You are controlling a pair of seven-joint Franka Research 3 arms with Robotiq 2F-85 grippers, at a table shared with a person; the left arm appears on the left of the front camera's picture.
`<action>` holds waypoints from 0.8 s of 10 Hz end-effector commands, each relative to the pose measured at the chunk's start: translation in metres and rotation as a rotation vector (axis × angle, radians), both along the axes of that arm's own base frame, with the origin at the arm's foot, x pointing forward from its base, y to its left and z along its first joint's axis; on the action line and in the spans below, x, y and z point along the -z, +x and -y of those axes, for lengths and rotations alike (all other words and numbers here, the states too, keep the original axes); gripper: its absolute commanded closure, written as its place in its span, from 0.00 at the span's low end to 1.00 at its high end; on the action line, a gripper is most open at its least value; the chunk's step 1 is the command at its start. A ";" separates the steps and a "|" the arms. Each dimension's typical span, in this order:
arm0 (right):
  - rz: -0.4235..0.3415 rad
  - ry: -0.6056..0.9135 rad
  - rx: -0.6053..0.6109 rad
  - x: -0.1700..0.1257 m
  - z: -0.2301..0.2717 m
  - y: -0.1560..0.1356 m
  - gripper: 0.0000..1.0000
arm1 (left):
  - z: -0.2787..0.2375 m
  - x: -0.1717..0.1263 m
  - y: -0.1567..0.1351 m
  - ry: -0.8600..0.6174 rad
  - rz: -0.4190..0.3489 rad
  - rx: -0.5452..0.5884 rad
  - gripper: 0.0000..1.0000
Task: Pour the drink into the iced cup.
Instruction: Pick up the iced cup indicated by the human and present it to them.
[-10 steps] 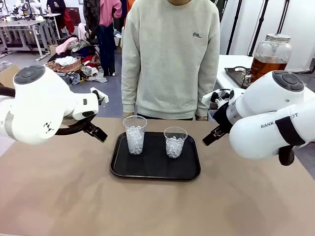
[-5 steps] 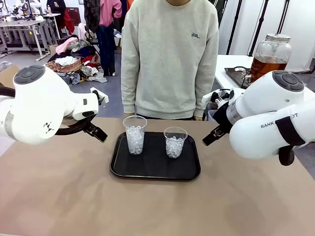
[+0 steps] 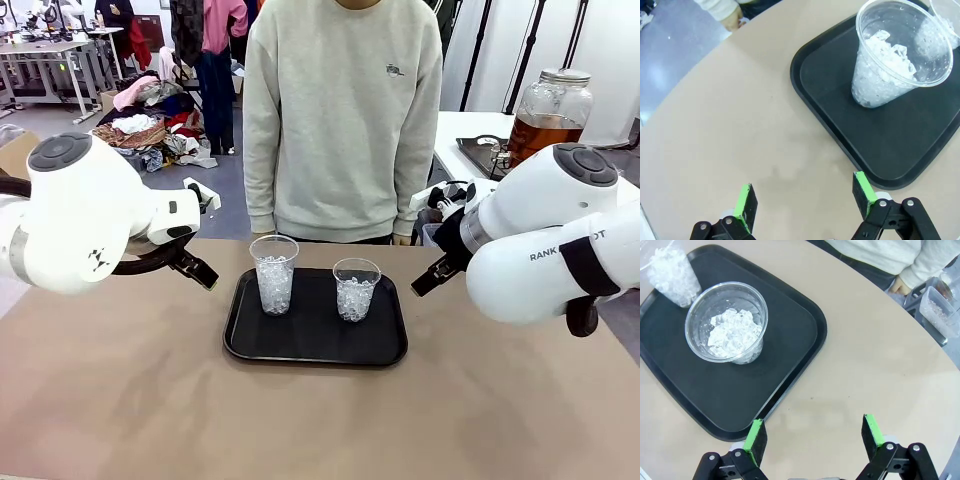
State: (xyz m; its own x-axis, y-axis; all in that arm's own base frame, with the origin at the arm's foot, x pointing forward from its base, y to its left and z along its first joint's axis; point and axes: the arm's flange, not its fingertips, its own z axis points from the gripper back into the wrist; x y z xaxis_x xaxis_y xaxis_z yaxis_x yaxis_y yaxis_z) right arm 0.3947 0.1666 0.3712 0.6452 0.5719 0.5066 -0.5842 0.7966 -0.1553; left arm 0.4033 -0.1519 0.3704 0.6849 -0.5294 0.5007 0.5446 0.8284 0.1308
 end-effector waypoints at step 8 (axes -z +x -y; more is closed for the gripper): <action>-0.102 0.248 -0.039 -0.063 0.035 0.003 0.00 | -0.035 -0.055 0.000 -0.141 -0.106 0.129 0.00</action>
